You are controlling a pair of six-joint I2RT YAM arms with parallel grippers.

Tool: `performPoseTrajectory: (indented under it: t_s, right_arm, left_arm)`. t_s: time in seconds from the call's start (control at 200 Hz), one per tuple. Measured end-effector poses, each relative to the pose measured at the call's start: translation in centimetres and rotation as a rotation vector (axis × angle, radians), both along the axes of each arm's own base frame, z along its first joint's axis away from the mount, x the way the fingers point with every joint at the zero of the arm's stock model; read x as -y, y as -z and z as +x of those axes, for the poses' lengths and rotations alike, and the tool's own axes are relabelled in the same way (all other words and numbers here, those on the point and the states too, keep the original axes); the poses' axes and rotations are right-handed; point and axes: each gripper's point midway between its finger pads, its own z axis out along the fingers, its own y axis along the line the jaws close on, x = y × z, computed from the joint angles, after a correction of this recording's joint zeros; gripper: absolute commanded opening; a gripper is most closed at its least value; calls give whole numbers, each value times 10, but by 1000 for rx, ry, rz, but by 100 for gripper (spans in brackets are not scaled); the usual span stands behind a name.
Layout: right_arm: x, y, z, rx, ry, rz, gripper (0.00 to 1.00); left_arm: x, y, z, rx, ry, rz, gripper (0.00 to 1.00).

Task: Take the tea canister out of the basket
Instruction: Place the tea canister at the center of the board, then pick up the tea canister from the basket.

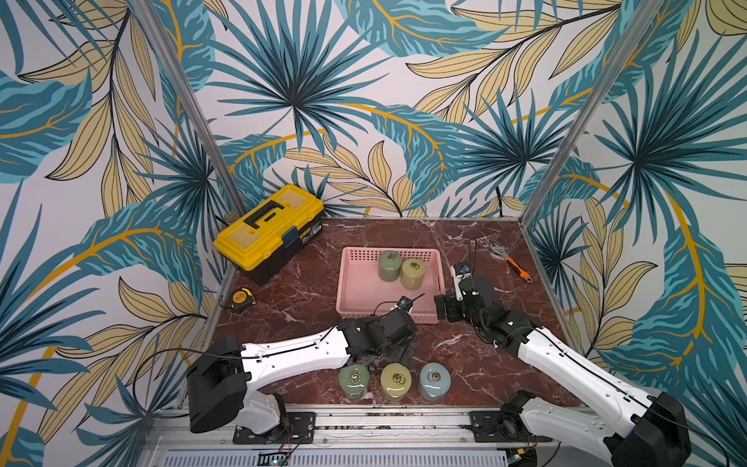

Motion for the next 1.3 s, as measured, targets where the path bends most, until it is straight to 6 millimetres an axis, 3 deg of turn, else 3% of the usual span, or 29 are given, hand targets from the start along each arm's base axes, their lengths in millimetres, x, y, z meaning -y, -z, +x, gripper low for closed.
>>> performPoseTrajectory:
  t_s: [0.27,0.471,0.871,1.302]
  right_arm:
    - [-15,13,6,-99,-73,-41,99]
    - [-21,10,15,-129,-94,-65,99]
    - [-32,21,42,-188,-108,-121,99]
    - [-47,33,82,-224,-118,-144,99]
  left_arm:
    - [-15,-46,21,85,-56,-115,100]
    - [-51,-74,47,192,-149,-201,100]
    - [-128,-64,69,370,-291,-180,100]
    - [-165,-47,72,575,-340,-112,100]
